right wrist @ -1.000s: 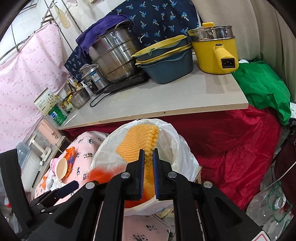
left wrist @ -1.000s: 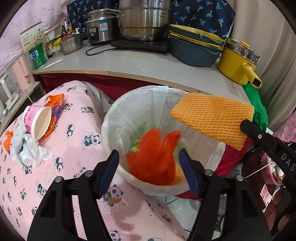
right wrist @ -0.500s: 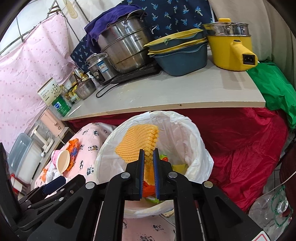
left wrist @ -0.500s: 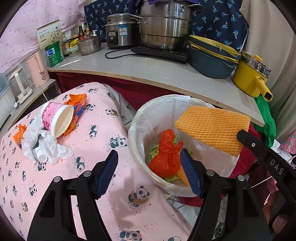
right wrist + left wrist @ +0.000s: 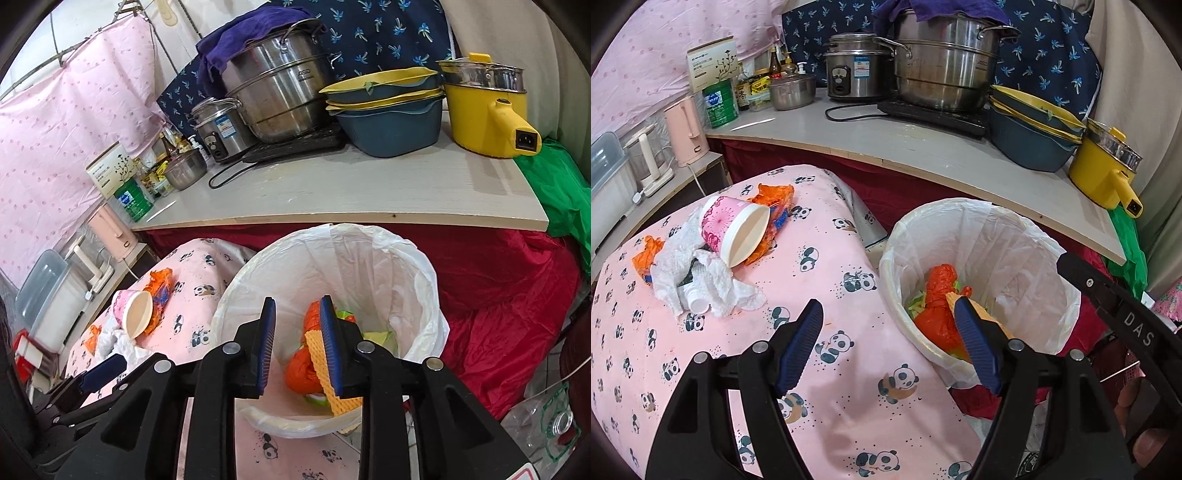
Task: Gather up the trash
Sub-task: 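Move both open grippers back over the table toward the white tissues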
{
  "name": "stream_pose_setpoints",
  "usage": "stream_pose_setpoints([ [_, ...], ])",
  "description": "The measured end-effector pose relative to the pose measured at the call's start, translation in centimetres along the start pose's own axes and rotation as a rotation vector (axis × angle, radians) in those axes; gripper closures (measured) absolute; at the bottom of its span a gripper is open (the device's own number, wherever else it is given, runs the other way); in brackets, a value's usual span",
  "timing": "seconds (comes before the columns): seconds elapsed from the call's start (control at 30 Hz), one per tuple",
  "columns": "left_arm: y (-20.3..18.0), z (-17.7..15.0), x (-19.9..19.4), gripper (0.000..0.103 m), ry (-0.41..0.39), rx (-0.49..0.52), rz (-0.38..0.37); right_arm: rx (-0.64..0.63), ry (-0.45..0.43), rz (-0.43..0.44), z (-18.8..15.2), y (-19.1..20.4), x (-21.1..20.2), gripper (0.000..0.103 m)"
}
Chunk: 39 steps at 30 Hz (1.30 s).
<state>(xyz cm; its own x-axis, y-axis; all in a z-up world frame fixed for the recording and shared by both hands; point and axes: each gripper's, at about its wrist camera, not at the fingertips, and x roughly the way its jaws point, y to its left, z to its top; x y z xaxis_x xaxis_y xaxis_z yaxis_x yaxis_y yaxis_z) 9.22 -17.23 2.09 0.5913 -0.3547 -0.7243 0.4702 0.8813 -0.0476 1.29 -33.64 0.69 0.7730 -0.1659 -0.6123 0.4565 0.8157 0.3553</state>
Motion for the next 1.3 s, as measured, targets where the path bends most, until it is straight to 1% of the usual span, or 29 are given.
stream_pose_setpoints([
  [0.13,1.0,-0.2,-0.5,0.033,-0.004,-0.023,0.005,-0.018,0.006,0.009,-0.3,1.1,-0.3,0.073],
  [0.23,2.2,-0.3,-0.8,0.029,-0.005,-0.051,0.01,-0.043,0.012,0.02,-0.6,2.3,-0.4,0.072],
  [0.37,3.9,-0.6,-1.4,0.027,-0.01,-0.09,0.025,-0.077,0.024,0.041,-1.0,4.2,-0.5,0.071],
  [0.6,8.5,-1.2,-2.7,0.027,-0.02,-0.172,0.067,-0.142,0.048,0.08,-2.2,8.0,-0.2,0.071],
  [0.87,13.7,-2.4,-4.2,0.027,-0.039,-0.245,0.143,-0.222,0.082,0.128,-3.9,12.9,0.5,0.071],
  [0.9,14.5,-2.6,-4.3,0.027,-0.04,-0.256,0.152,-0.232,0.085,0.132,-4.1,13.4,0.6,0.07],
  [0.93,15.2,-2.8,-4.5,0.027,-0.042,-0.264,0.158,-0.24,0.087,0.136,-4.3,14.0,0.7,0.067],
  [1.0,16.6,-3.2,-4.8,0.027,-0.043,-0.284,0.178,-0.255,0.092,0.146,-4.7,15.1,0.9,0.064],
  [1.17,20.0,-4.3,-5.1,0.027,-0.041,-0.334,0.213,-0.296,0.12,0.168,-5.9,17.6,1.6,0.063],
  [1.3,21.9,-4.9,-5.1,0.027,-0.034,-0.361,0.231,-0.317,0.151,0.187,-6.9,19.4,2.8,0.063],
])
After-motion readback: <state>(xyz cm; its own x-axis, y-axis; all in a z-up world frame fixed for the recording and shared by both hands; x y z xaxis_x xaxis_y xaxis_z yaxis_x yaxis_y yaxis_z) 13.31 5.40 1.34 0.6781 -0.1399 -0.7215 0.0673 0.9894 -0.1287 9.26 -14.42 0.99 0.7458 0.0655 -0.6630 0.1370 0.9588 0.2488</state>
